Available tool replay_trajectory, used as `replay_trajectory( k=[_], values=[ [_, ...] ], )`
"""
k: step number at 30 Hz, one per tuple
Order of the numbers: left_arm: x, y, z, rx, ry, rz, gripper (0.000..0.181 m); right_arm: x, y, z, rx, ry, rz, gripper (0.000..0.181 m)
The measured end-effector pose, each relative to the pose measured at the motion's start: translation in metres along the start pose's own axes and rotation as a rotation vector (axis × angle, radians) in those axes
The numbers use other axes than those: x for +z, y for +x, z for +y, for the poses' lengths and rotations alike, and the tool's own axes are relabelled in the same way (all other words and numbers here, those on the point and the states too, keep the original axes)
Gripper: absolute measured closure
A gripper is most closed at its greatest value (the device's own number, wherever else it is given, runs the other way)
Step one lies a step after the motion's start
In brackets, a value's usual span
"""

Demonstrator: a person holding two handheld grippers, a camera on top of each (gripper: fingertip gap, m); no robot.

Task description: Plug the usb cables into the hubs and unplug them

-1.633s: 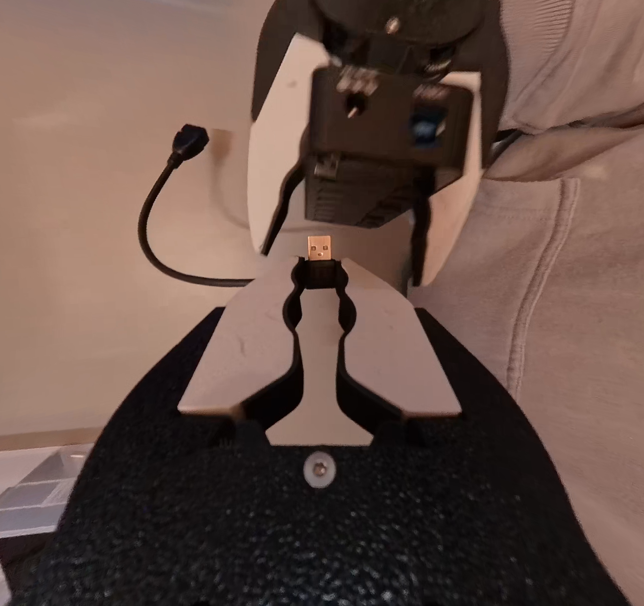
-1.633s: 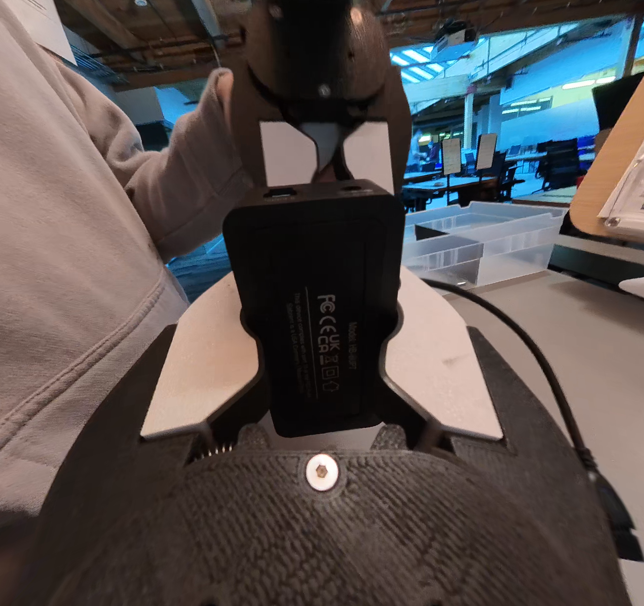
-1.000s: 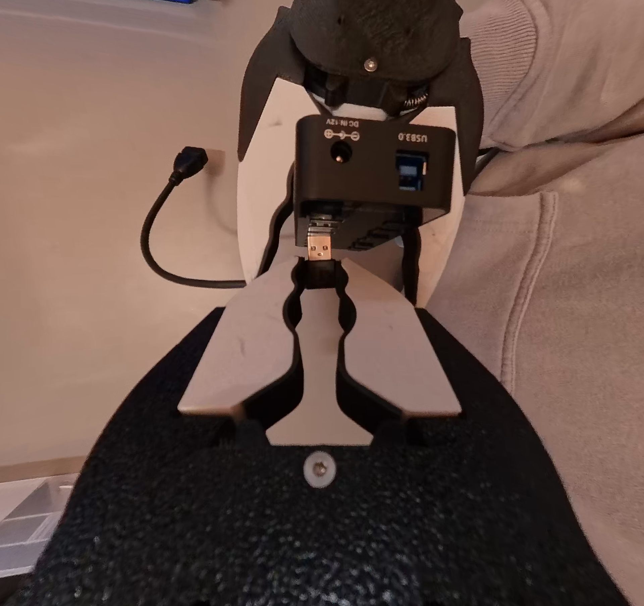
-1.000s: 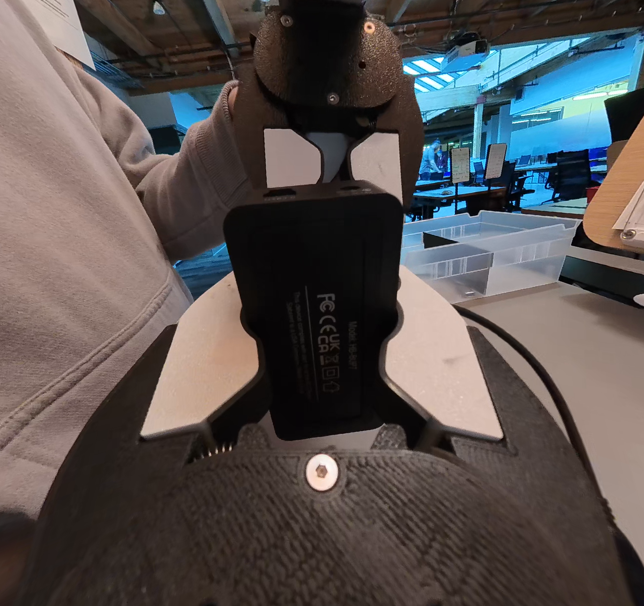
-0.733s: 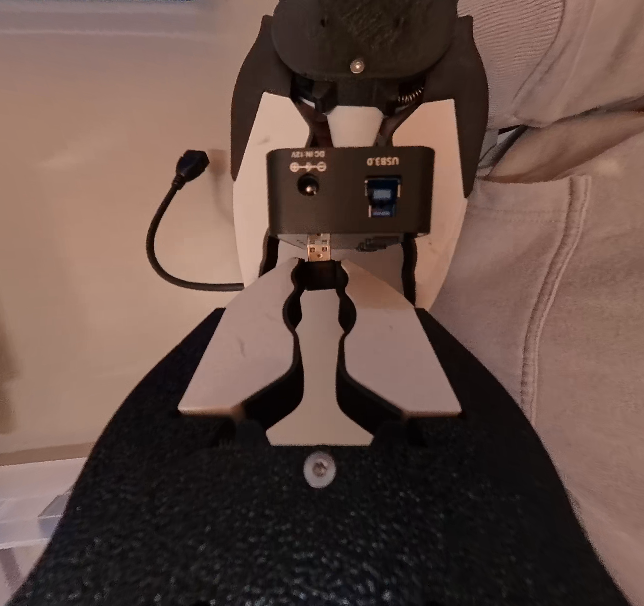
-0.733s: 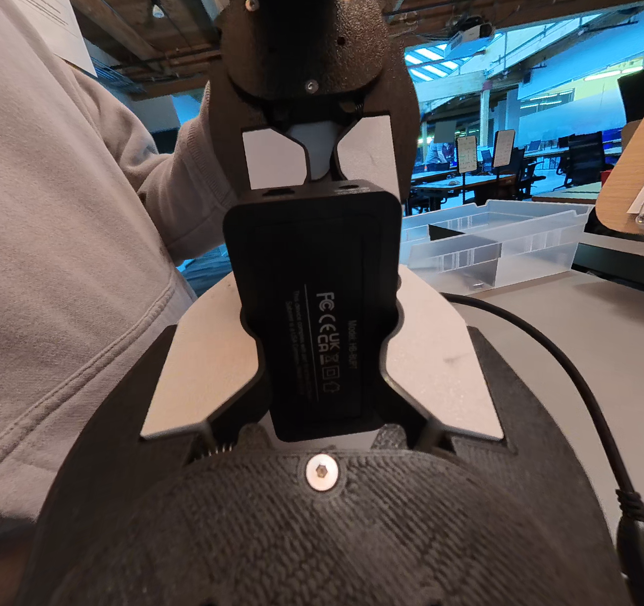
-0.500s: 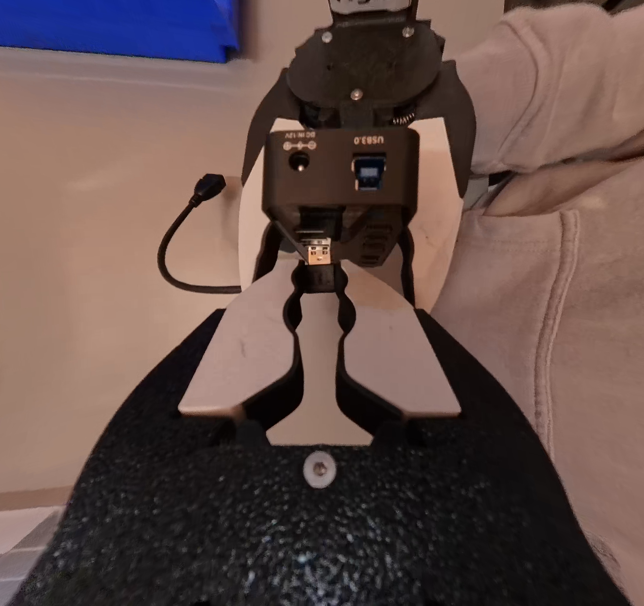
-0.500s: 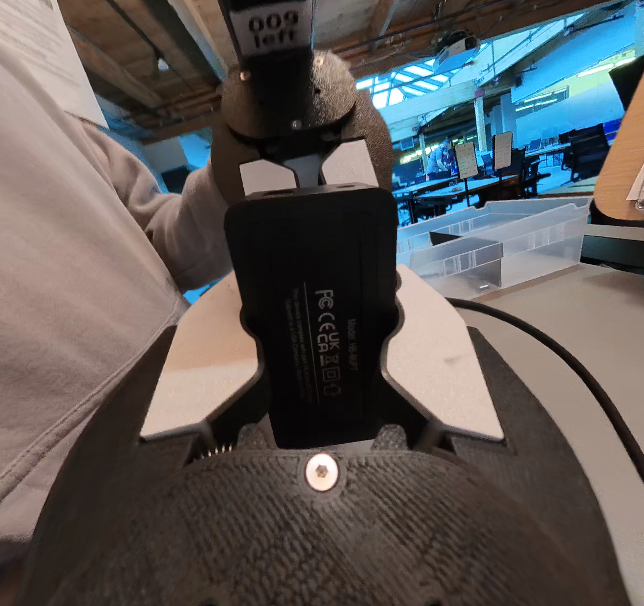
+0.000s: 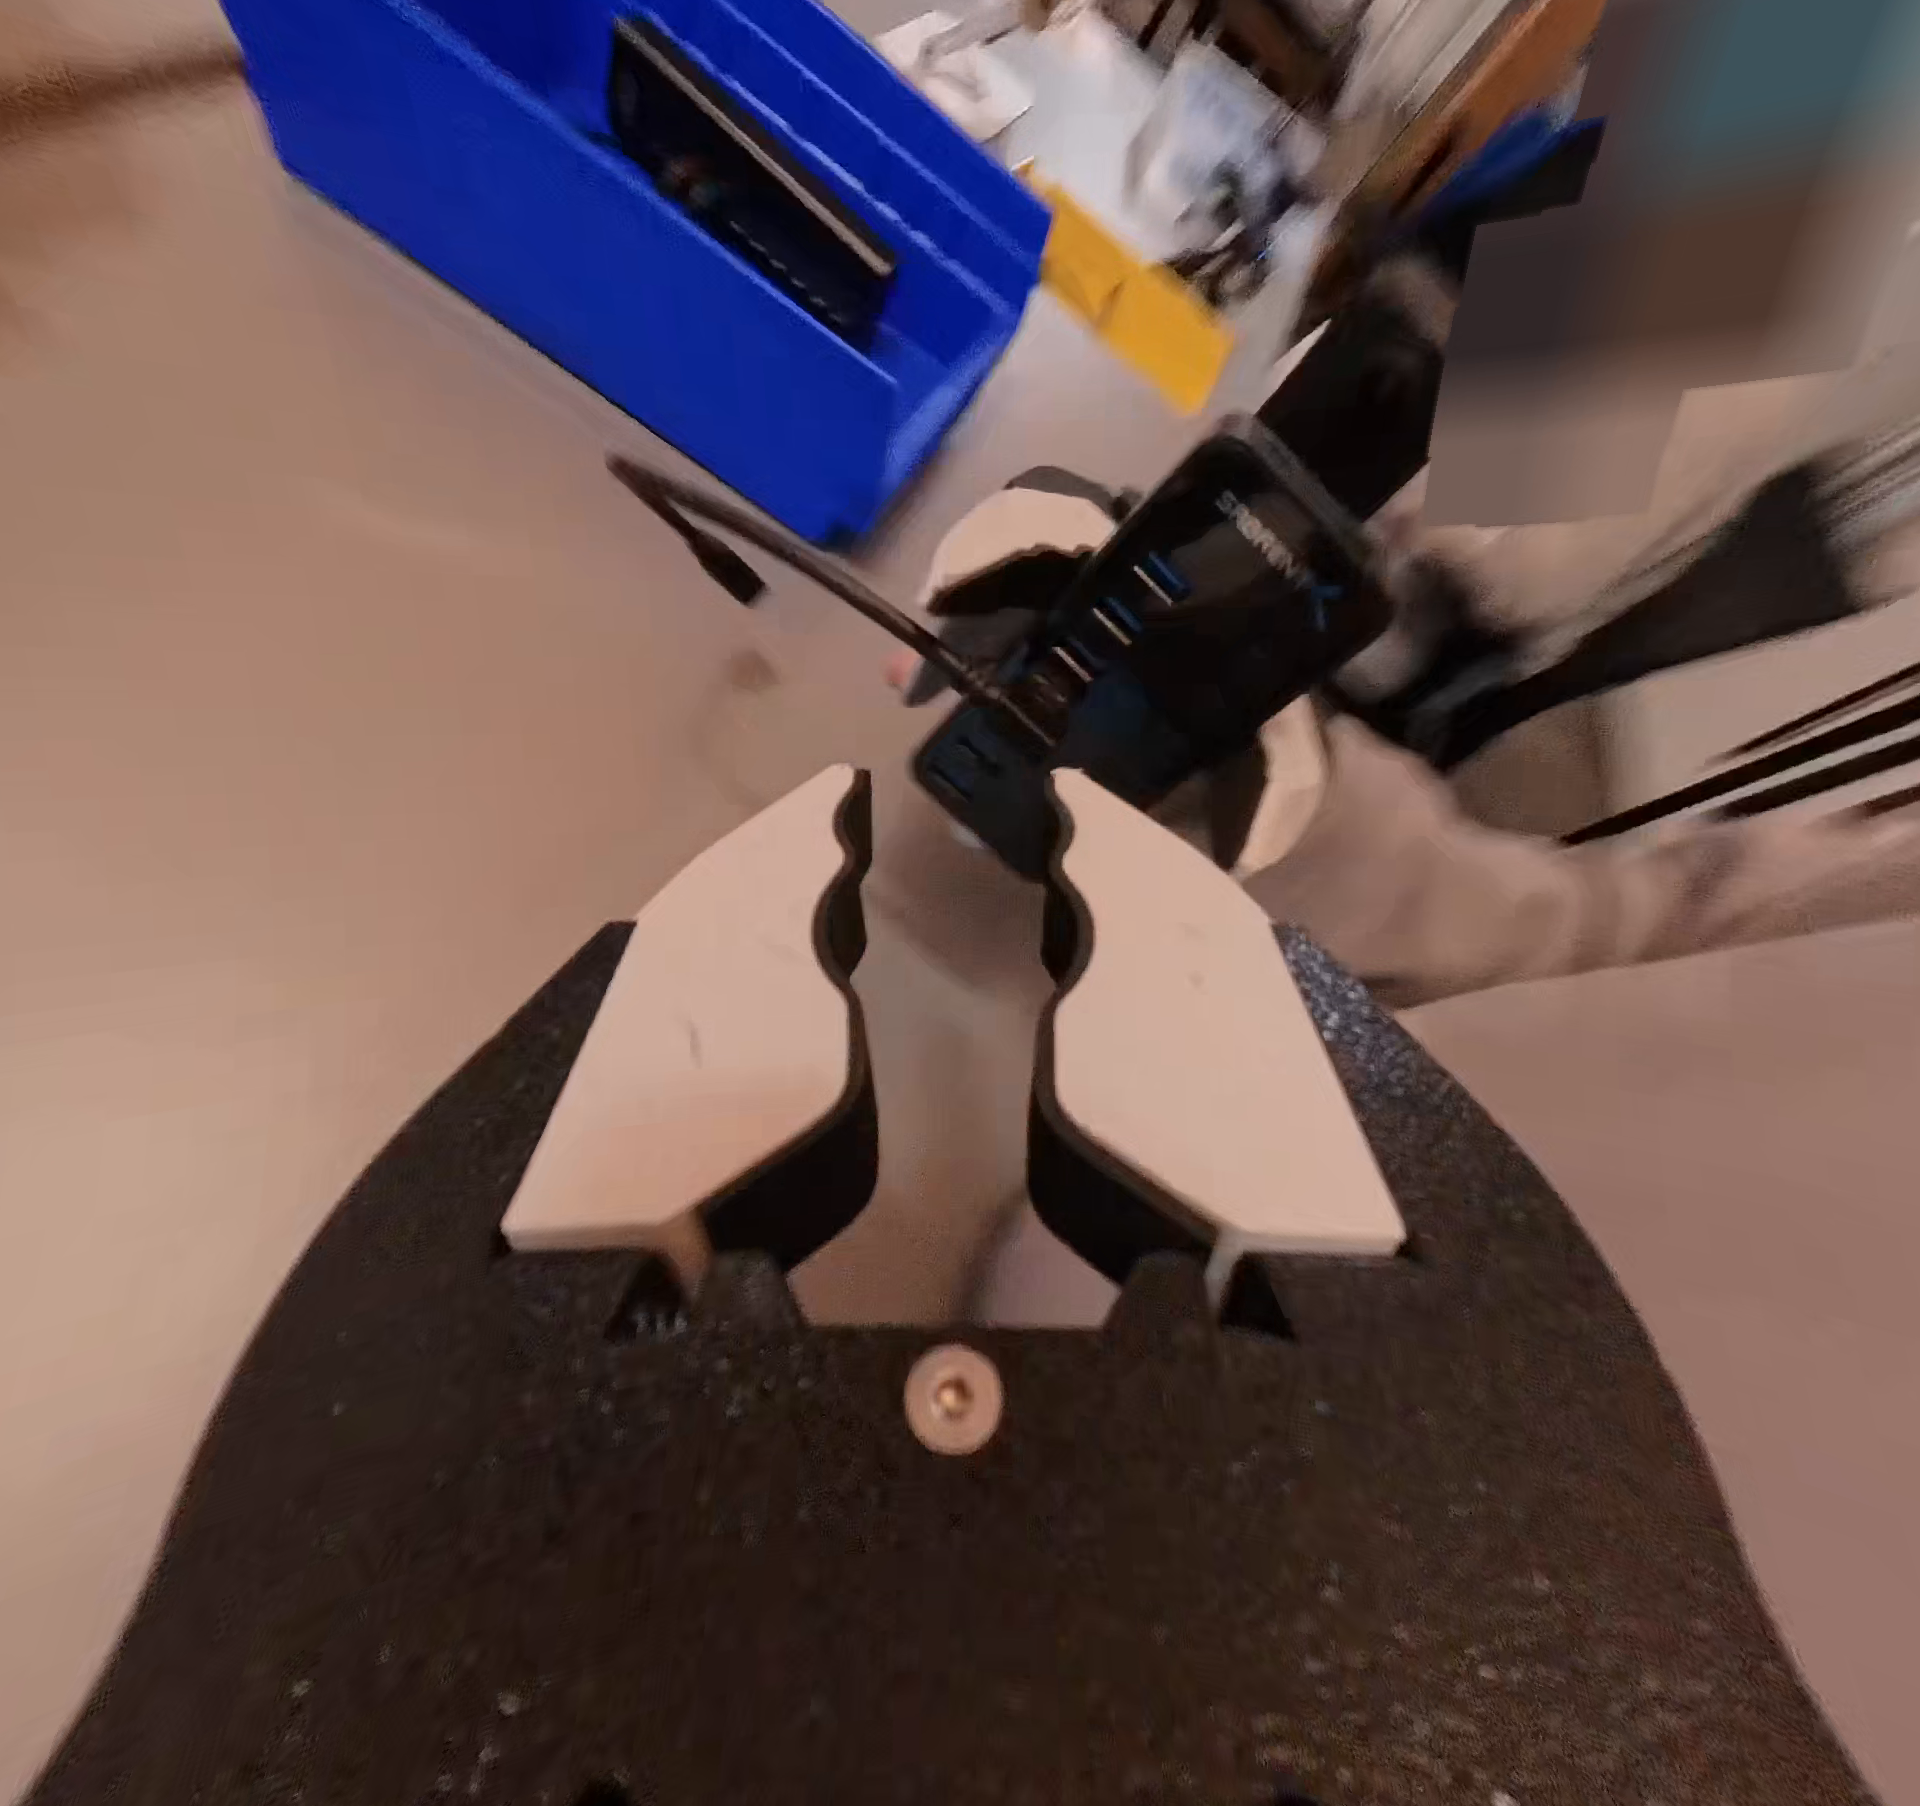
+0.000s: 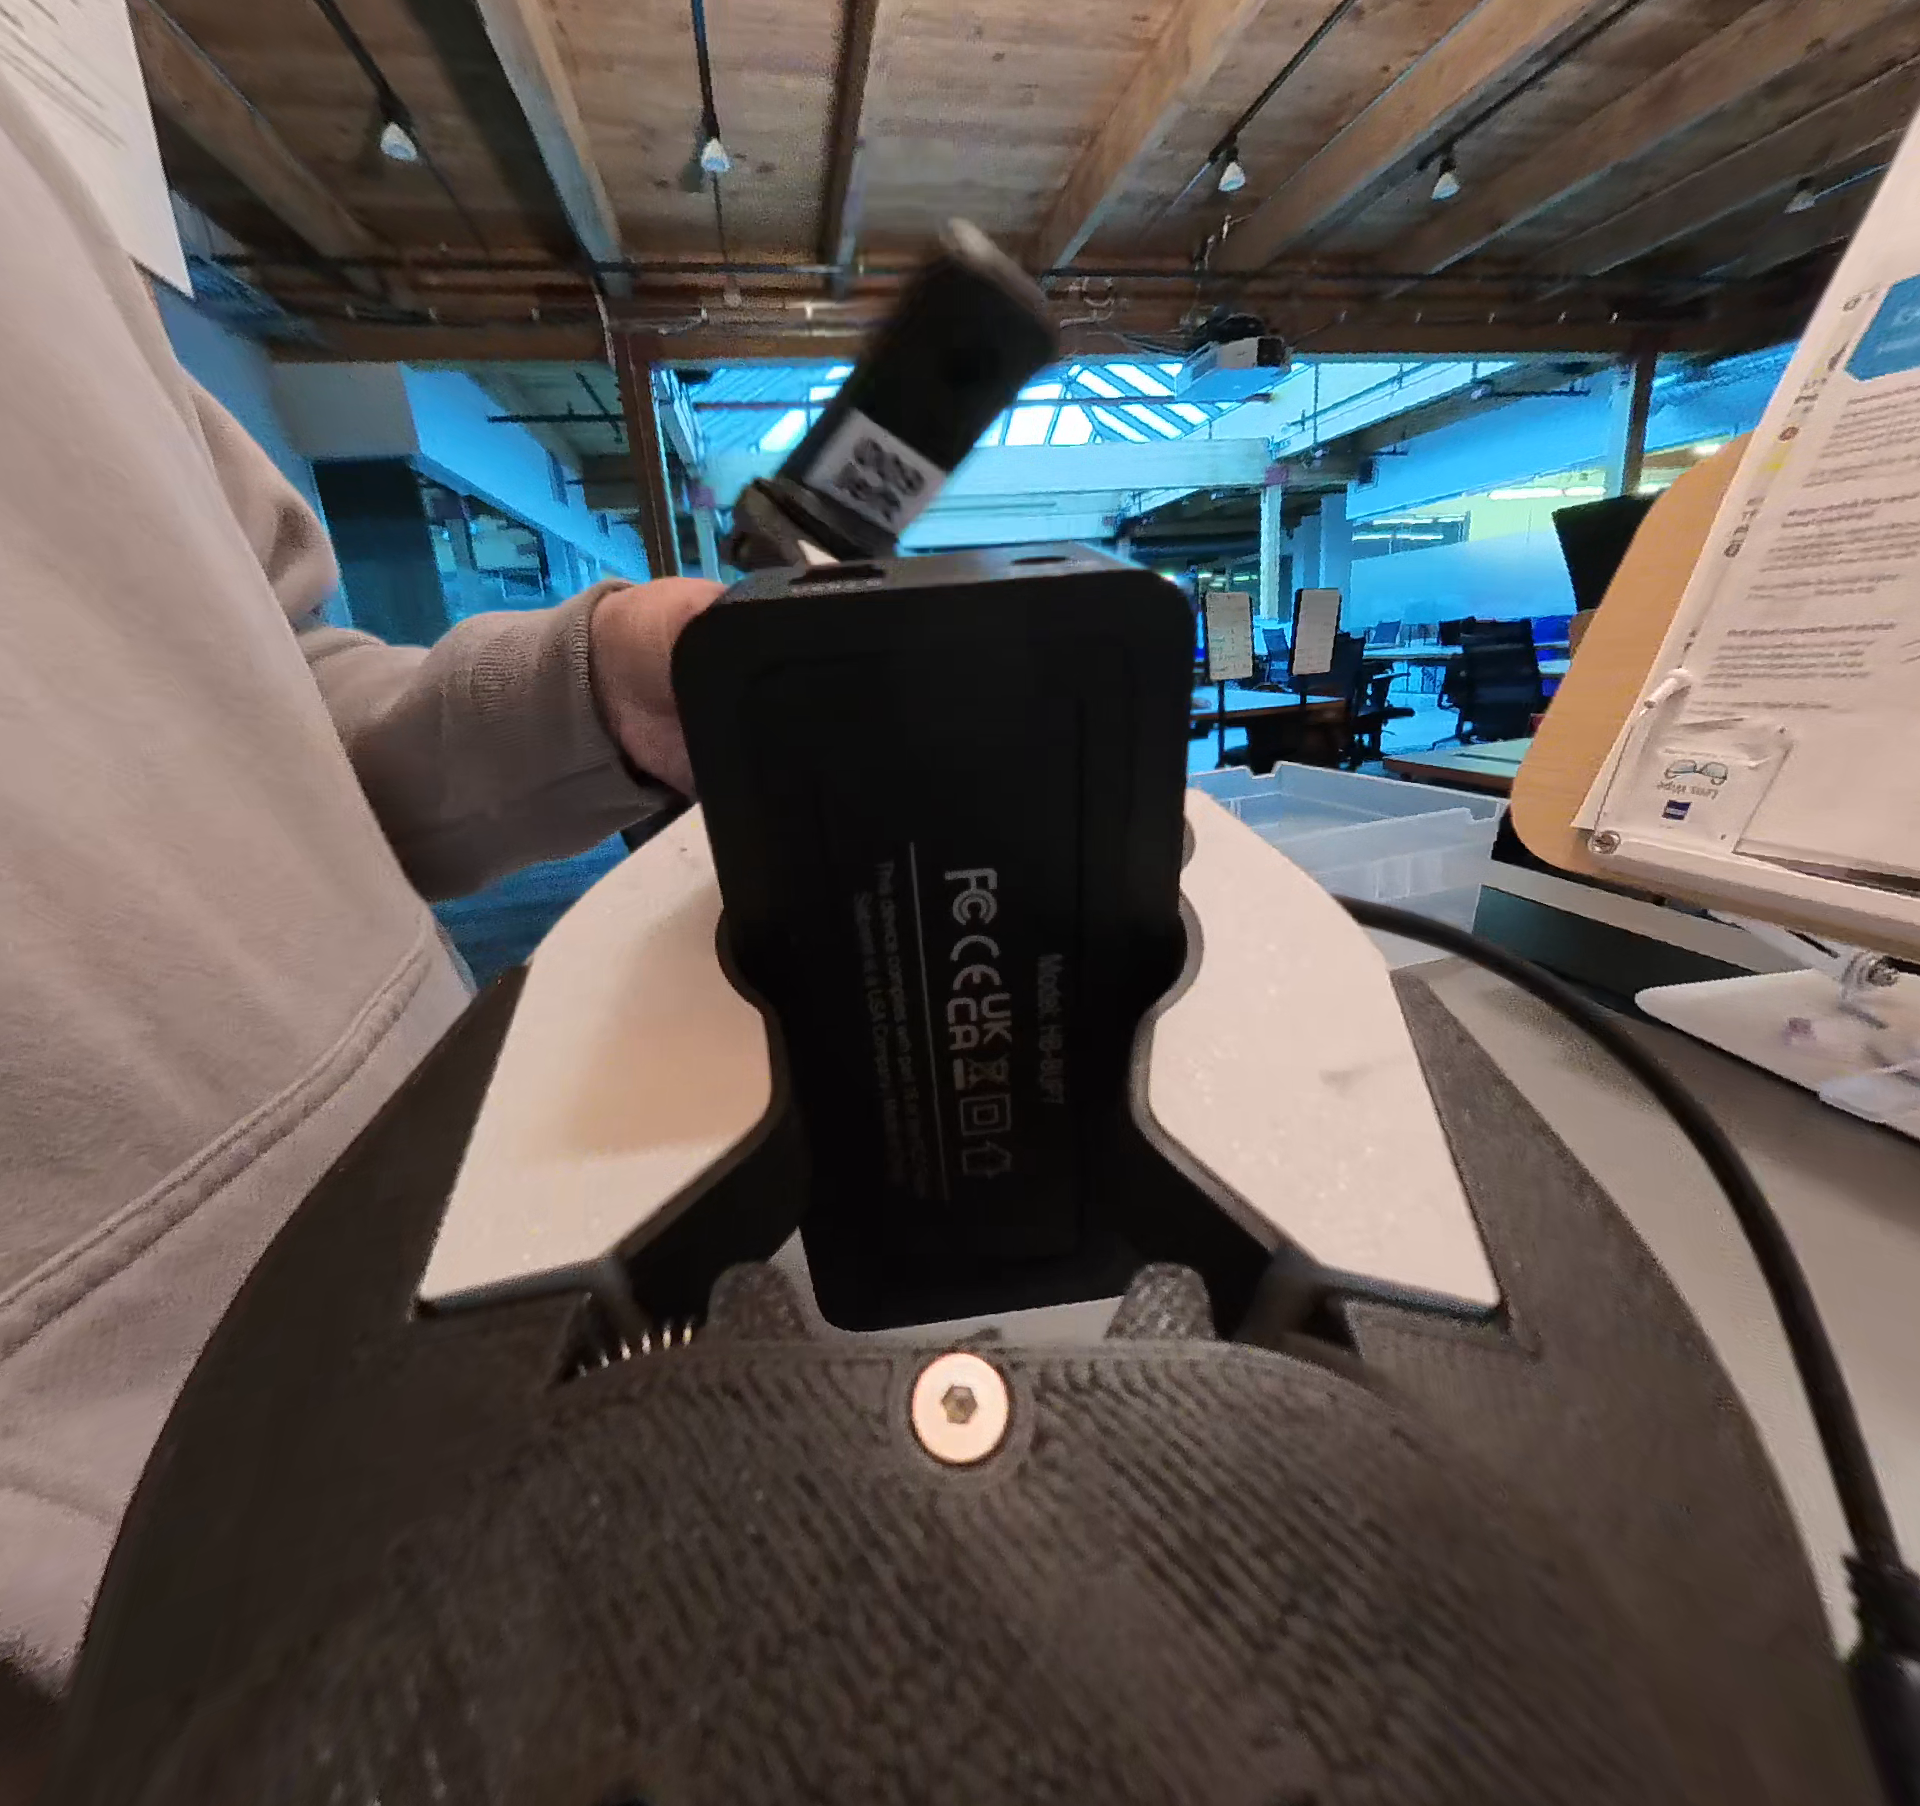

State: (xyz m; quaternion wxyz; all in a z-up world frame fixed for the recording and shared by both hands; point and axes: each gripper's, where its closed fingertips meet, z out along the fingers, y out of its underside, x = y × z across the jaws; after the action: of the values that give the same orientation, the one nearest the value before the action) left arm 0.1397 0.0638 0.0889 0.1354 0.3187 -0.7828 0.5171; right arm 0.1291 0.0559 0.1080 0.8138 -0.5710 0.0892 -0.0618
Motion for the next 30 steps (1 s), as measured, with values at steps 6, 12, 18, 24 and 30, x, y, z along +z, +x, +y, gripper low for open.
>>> replay_trajectory(
  k=[6, 12, 18, 24, 30],
  values=[
    [0.011, 0.010, 0.005, -0.472, 0.067, 0.359, 0.180, 0.009, -0.007, 0.008, -0.047, -0.048, -0.030, 0.108],
    [0.019, 0.011, 0.016, -0.503, -0.022, 0.368, 0.152, 0.007, -0.004, 0.017, -0.079, -0.102, -0.005, 0.108],
    [0.021, 0.010, 0.011, -0.540, 0.002, 0.395, 0.164, 0.010, -0.008, 0.020, -0.090, -0.116, -0.029, 0.108],
    [0.024, 0.002, 0.012, -0.543, 0.011, 0.346, 0.172, 0.011, -0.002, 0.022, -0.105, -0.131, 0.016, 0.108],
    [0.026, -0.002, 0.011, -0.588, 0.045, 0.339, 0.173, 0.011, 0.005, 0.022, -0.078, -0.092, 0.060, 0.108]
  ],
)
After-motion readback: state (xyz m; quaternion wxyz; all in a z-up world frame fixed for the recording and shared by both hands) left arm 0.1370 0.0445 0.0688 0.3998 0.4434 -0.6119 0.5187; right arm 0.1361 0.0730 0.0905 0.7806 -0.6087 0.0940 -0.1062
